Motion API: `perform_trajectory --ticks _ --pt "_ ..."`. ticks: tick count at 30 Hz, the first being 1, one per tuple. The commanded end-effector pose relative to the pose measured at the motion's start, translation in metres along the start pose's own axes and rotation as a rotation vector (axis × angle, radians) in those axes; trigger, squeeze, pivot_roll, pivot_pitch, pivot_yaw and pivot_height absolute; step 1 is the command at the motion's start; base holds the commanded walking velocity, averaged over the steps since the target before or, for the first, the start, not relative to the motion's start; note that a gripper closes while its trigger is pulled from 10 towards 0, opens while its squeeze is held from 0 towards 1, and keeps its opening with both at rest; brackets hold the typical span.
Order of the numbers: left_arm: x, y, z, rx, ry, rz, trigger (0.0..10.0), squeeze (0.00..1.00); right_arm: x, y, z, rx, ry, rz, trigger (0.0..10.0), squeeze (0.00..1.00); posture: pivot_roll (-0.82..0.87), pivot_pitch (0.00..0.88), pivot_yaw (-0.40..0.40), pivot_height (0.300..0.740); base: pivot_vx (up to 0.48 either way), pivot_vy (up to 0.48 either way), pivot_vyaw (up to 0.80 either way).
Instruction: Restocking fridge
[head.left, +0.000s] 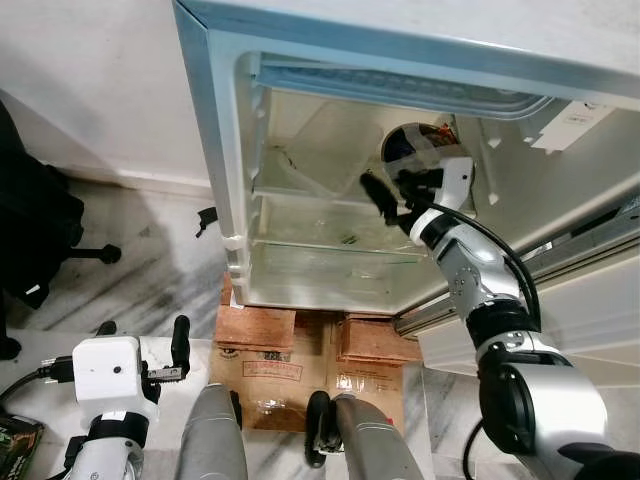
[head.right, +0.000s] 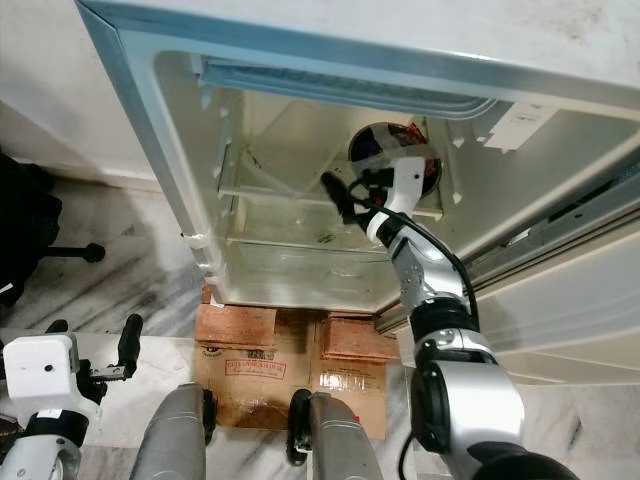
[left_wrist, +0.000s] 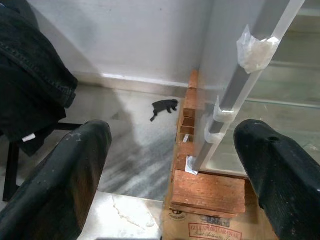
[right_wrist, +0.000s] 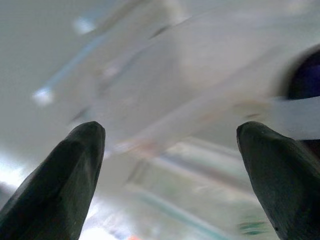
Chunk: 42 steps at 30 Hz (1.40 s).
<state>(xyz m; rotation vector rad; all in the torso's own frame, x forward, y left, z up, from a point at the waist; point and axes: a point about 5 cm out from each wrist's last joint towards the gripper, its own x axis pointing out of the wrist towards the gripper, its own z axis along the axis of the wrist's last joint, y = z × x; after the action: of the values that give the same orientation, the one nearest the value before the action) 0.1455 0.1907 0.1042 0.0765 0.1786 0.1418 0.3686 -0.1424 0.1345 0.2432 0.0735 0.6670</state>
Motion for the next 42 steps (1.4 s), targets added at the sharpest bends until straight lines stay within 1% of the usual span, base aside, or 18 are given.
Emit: perform_trajectory --ticks 1,5,6,8,9,11,16,18,20,22,23,25,28,29,32,34,38,42 --pt "-0.001 0.002 -0.006 0.007 0.03 0.008 10.0 0.0 -0.001 0.009 -0.007 0.03 0.053 0.12 10.0 1.0 0.3 0.26 -0.146 0.74 0.0 0.0 0.0" --pt "-0.001 0.002 -0.005 0.013 0.023 0.008 10.0 0.0 0.004 0.021 -0.019 -0.006 0.134 0.196 10.0 1.0 0.31 0.26 -0.15 0.74 0.0 0.0 0.0" --pt "-0.002 0.003 -0.005 0.014 0.021 0.017 10.0 0.0 0.004 0.028 -0.028 -0.038 0.177 0.247 10.0 1.0 0.32 0.262 -0.151 0.74 0.0 0.0 0.0" --pt "-0.003 0.004 -0.005 0.015 0.021 0.023 10.0 0.0 0.003 0.033 -0.034 -0.053 0.206 0.286 10.0 1.0 0.32 0.265 -0.152 0.74 0.0 0.0 0.0" --pt "-0.005 0.005 -0.004 0.016 0.022 0.026 10.0 0.0 0.001 0.036 -0.039 -0.097 0.238 0.32 10.0 1.0 0.32 0.269 -0.153 0.74 0.0 0.0 0.0" --pt "-0.006 0.006 -0.005 0.016 0.025 0.029 10.0 0.0 0.0 0.039 -0.043 -0.108 0.263 0.346 10.0 1.0 0.32 0.274 -0.153 0.74 0.0 0.0 0.0" --pt "-0.007 0.004 -0.005 0.015 0.027 0.027 10.0 0.0 0.005 0.052 -0.047 -0.135 0.272 0.408 10.0 1.0 0.32 0.279 -0.154 0.74 0.0 0.0 0.0" --pt "-0.007 0.004 -0.006 0.014 0.028 0.025 10.0 0.0 0.012 0.06 -0.046 -0.14 0.248 0.428 10.0 1.0 0.32 0.281 -0.152 0.74 0.0 0.0 0.0" --pt "-0.007 0.004 -0.006 0.013 0.028 0.023 10.0 0.0 0.023 0.07 -0.045 -0.166 0.218 0.418 10.0 1.0 0.32 0.283 -0.153 0.74 0.0 0.0 0.0" --pt "-0.007 0.004 -0.006 0.013 0.028 0.023 10.0 0.0 0.024 0.071 -0.045 -0.17 0.214 0.415 10.0 1.0 0.32 0.283 -0.153 0.74 0.0 0.0 0.0" --pt "-0.007 0.003 -0.005 0.013 0.029 0.021 10.0 0.0 0.032 0.076 -0.045 -0.197 0.204 0.378 10.0 1.0 0.32 0.287 -0.153 0.74 0.0 0.0 0.0" --pt "-0.007 0.003 -0.005 0.012 0.029 0.02 10.0 0.0 0.039 0.078 -0.043 -0.232 0.189 0.329 10.0 1.0 0.32 0.289 -0.155 0.74 0.0 0.0 0.0" --pt "-0.007 0.003 -0.005 0.011 0.029 0.022 10.0 0.0 0.046 0.079 -0.04 -0.242 0.175 0.261 10.0 1.0 0.32 0.29 -0.157 0.74 0.0 0.0 0.0" --pt "-0.007 0.002 -0.005 0.01 0.029 0.023 10.0 0.0 0.049 0.077 -0.037 -0.289 0.175 0.203 10.0 1.0 0.33 0.29 -0.159 0.74 0.0 0.0 0.0" --pt "-0.007 0.002 -0.005 0.01 0.029 0.025 10.0 0.0 0.051 0.074 -0.036 -0.32 0.182 0.163 10.0 1.0 0.33 0.291 -0.16 0.74 0.0 0.0 0.0" --pt "-0.007 0.002 -0.005 0.008 0.03 0.029 10.0 0.0 0.051 0.068 -0.032 -0.349 0.176 0.109 10.0 1.0 0.32 0.291 -0.162 0.74 0.0 0.0 0.0" --pt "-0.007 0.002 -0.006 0.006 0.03 0.026 10.0 0.0 0.05 0.066 -0.029 -0.325 0.148 0.129 10.0 1.0 0.32 0.289 -0.162 0.74 0.0 0.0 0.0" --pt "-0.004 0.0 -0.006 0.007 0.029 0.013 10.0 0.0 0.044 0.059 -0.031 -0.345 0.149 0.113 10.0 1.0 0.31 0.282 -0.162 0.74 0.0 0.0 0.0"
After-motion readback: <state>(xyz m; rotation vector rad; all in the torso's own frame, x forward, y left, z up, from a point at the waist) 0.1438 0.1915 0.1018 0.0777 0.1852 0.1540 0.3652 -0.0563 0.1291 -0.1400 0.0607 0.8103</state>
